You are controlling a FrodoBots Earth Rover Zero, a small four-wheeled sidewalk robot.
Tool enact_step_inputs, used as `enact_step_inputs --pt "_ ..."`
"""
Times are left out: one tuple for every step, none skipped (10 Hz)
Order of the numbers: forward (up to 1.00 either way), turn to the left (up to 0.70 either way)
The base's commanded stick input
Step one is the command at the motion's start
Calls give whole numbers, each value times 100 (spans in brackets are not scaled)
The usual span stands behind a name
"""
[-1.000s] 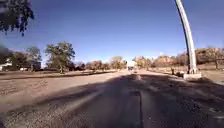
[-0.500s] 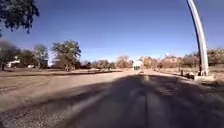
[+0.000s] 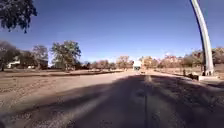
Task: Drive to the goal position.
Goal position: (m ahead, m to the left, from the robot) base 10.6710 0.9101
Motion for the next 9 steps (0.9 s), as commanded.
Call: enact_step_inputs --pt "70 0" --pt "70 0" --pt "70 0" --pt "70 0" --pt "70 0" --pt "70 0" --pt "70 0" --pt "70 0" --pt "70 0"
